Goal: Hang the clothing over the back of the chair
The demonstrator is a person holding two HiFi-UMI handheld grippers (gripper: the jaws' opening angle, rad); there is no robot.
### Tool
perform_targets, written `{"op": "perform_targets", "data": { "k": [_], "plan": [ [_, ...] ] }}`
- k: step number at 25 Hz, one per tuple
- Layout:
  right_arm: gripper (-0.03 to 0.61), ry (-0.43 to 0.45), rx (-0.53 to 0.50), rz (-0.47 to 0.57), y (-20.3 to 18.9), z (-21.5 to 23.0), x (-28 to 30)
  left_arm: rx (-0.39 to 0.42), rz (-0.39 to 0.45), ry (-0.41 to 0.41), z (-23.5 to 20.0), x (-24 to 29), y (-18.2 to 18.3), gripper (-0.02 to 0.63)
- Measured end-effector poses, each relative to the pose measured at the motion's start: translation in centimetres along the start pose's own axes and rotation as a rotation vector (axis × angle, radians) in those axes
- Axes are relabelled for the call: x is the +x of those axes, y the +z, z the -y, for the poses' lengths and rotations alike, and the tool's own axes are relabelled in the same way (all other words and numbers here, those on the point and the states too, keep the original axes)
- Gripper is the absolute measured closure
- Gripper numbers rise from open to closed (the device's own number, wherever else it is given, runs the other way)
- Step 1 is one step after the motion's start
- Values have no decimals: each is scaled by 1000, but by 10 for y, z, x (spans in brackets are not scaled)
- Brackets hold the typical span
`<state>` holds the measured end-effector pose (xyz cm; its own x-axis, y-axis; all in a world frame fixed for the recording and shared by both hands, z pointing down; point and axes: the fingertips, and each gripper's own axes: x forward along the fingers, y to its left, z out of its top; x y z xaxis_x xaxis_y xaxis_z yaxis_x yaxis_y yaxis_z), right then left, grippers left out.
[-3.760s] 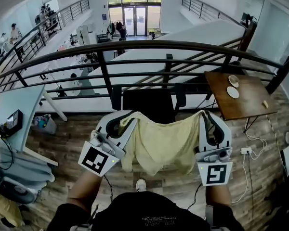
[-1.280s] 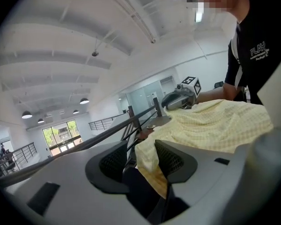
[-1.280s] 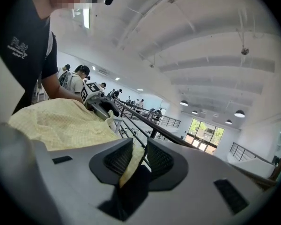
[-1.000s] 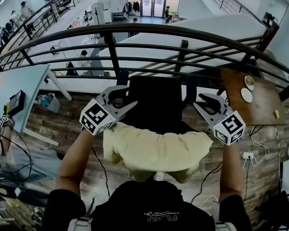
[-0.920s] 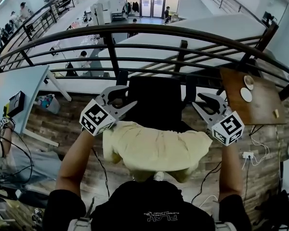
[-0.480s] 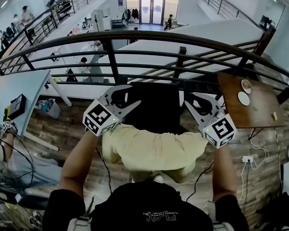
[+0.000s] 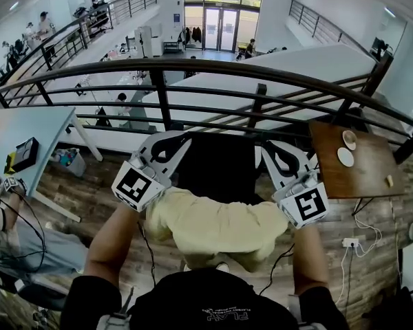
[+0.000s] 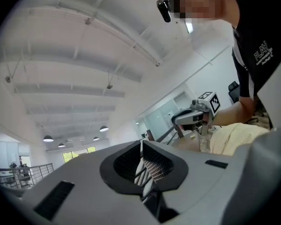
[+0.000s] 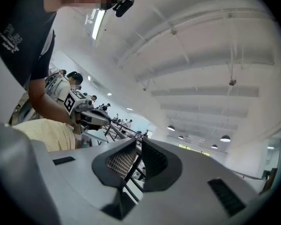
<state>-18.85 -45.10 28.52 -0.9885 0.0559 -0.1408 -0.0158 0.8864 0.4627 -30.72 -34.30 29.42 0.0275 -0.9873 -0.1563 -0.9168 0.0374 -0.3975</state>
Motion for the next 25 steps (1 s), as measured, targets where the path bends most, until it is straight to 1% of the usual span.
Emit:
{"op": "perform_targets", "data": {
  "k": [3, 6, 10, 13, 17, 20, 25],
  "plan": [
    [552, -16, -57, 25, 15, -5, 1, -29, 29, 61, -6, -4, 9, 600],
    [558, -35, -74, 40, 26, -7, 0, -48, 25, 77, -7, -5, 12, 600],
    [558, -39, -62, 49, 31, -7, 1, -62, -6, 71, -8, -5, 8, 600],
    [558, -42, -64, 21, 26, -3, 0, -61, -33, 74, -11, -6, 1, 600],
    [558, -42, -81, -14, 17, 2, -6, -55, -39, 83, -13, -8, 1, 600],
    [558, -49, -85, -10, 16, 5, -8, -55, -37, 79, -11, -6, 1, 600],
    [558, -62, -76, -7, 14, 9, -12, -29, -40, 73, -5, -2, 5, 600]
  ]
}}
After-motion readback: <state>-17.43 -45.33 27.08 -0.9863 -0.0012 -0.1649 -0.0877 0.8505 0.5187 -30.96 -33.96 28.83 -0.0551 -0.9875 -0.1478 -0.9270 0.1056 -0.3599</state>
